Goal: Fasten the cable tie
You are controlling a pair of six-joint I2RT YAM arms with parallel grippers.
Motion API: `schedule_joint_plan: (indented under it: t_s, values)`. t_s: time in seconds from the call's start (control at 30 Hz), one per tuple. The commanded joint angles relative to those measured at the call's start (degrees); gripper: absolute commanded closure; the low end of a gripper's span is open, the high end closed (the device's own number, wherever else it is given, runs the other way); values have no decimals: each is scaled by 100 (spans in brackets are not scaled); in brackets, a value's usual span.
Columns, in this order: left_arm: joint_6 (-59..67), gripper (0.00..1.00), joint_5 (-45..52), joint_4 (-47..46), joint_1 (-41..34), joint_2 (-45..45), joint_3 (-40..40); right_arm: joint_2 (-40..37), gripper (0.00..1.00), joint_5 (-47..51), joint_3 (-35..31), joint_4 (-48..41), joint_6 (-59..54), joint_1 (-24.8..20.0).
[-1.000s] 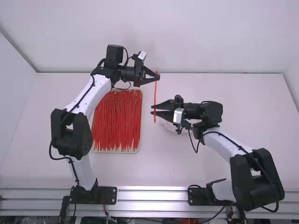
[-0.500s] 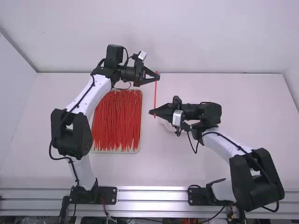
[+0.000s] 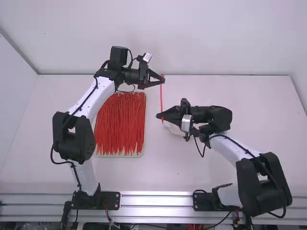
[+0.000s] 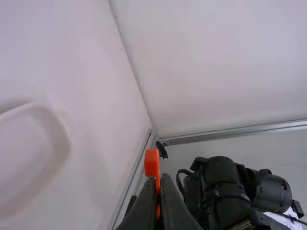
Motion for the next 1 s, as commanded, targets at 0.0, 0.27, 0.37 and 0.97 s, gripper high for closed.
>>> schedule_joint_plan:
  t_s: [0.0,0.27,0.37,0.97]
  values:
    - [131,98,-81,24,-9,-52,-7,-31,100,-313,-39,120,-240,-76]
    - [232,98,-83,22,-7,-52,-7,-31,100,144,-33,79,317,-221]
    - [232,98,-85,24,-7,-52,-7,-31,100,101,-33,39,732,-238]
    - [811,98,-103,227,31,-52,-7,-31,100,1600,107,-282,2387,-31]
